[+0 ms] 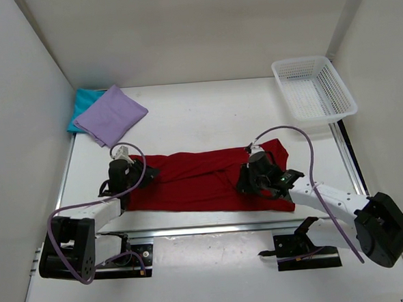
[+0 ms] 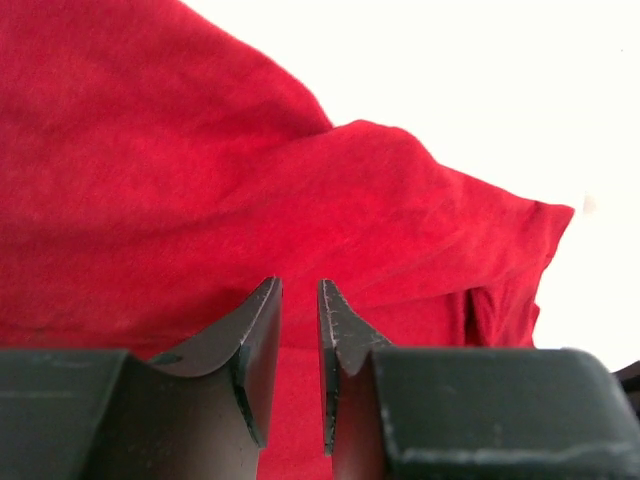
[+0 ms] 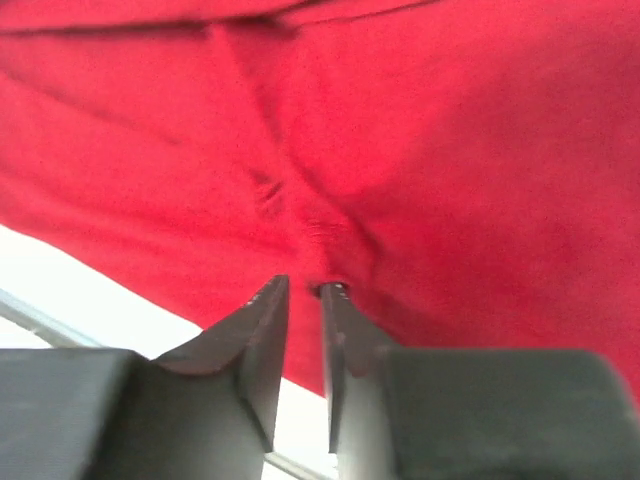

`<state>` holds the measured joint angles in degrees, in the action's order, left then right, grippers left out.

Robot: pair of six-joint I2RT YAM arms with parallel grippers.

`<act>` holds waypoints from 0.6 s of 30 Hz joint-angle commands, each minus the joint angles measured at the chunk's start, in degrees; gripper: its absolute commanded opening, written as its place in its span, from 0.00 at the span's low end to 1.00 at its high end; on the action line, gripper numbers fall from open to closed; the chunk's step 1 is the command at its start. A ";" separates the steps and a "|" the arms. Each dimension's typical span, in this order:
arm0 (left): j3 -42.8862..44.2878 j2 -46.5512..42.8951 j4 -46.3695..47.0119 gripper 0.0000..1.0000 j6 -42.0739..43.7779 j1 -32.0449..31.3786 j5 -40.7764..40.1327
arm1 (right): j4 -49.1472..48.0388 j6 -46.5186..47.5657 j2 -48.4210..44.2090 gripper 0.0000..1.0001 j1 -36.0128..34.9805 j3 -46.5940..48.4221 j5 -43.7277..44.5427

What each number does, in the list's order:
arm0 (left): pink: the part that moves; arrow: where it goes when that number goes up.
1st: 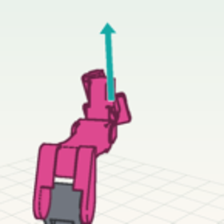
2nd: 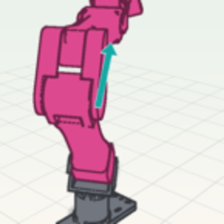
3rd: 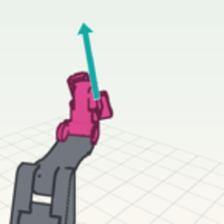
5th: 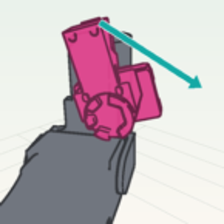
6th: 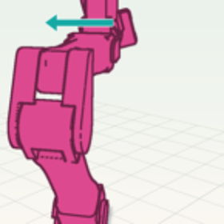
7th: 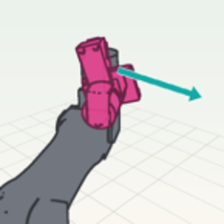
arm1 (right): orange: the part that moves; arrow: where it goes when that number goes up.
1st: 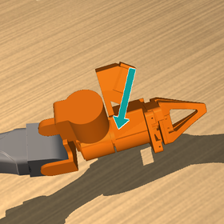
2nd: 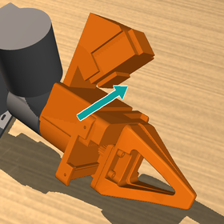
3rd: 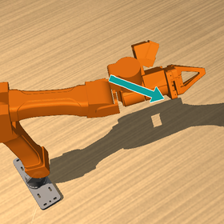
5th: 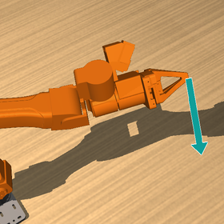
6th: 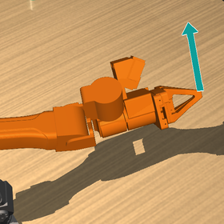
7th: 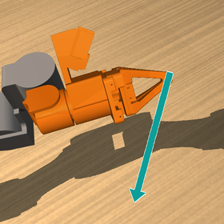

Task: Fold and stack the t-shirts
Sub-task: Fold the other side of the tshirt into a rectangle

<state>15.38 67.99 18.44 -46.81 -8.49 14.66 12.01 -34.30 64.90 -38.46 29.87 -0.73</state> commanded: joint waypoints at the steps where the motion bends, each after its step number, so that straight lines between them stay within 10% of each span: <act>1: 3.16 -1.27 0.46 0.32 -0.74 -0.12 1.08 | -1.20 -2.53 -0.66 0.20 -2.41 1.15 -0.85; 9: 6.50 -1.02 -0.77 0.33 -0.04 -5.55 -2.69 | -0.06 3.27 -3.21 0.25 7.42 2.21 -4.01; 18: 5.72 4.08 2.04 0.31 -0.74 -9.79 -2.88 | -0.06 3.99 2.15 0.36 -2.14 2.56 -1.21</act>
<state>21.37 71.26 18.61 -47.22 -17.52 12.73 13.74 -30.37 66.39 -39.57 31.62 -2.52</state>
